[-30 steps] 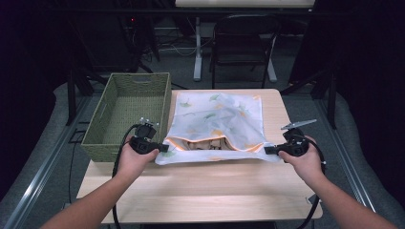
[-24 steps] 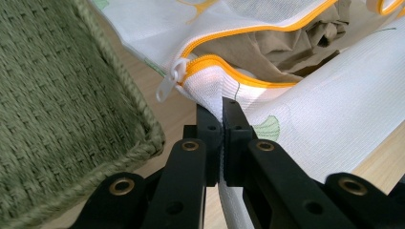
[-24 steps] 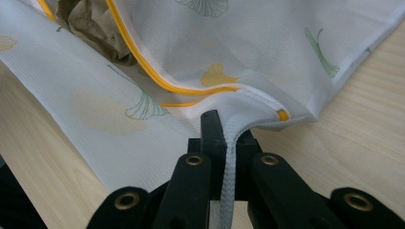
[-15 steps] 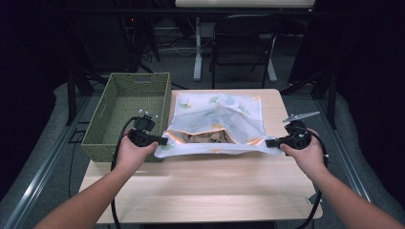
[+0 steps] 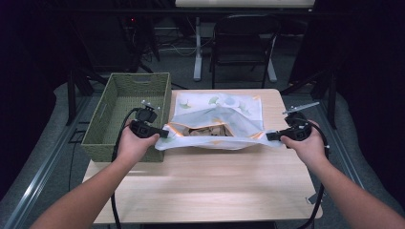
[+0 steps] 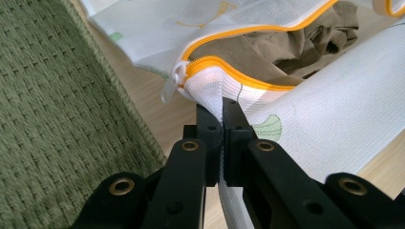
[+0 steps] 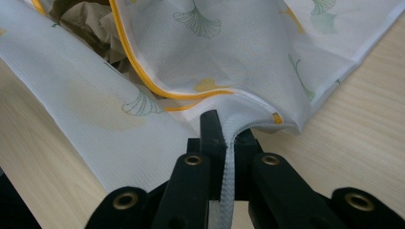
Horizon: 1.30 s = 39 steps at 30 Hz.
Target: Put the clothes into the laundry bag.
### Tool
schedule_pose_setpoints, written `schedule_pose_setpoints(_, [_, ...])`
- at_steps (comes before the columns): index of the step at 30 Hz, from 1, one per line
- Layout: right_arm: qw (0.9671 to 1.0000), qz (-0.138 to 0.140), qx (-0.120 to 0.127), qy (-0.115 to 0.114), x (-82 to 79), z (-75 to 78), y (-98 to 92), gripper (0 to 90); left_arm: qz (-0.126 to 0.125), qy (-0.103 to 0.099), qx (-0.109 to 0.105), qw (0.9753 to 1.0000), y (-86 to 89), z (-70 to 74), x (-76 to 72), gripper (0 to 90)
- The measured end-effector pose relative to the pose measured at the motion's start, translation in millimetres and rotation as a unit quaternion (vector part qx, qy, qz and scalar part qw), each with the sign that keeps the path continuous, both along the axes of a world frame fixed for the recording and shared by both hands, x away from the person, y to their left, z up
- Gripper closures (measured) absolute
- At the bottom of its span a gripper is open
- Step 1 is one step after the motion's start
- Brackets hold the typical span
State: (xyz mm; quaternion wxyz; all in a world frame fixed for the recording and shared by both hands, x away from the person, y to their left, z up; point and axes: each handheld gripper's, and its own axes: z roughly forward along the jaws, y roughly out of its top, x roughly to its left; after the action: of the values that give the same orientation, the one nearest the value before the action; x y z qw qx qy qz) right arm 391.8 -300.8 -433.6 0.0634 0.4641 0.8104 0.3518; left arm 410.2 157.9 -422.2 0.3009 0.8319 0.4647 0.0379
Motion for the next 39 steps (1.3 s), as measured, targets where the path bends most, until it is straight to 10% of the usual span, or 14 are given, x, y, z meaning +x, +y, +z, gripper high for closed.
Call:
schedule_pose_setpoints(12, [0.9992, 0.013, -0.038, 0.005, 13.7, 21.4, 3.5, 87.7, -0.005, 0.005, 0.015, 0.9999, -7.0, 16.8, 13.7, 88.7])
schedule_pose_setpoints(39, [0.9992, -0.017, -0.037, 0.002, 44.9, 46.5, 4.7, 87.6, 0.022, 0.015, -0.012, 0.9996, -1.0, 29.7, 47.4, 88.7])
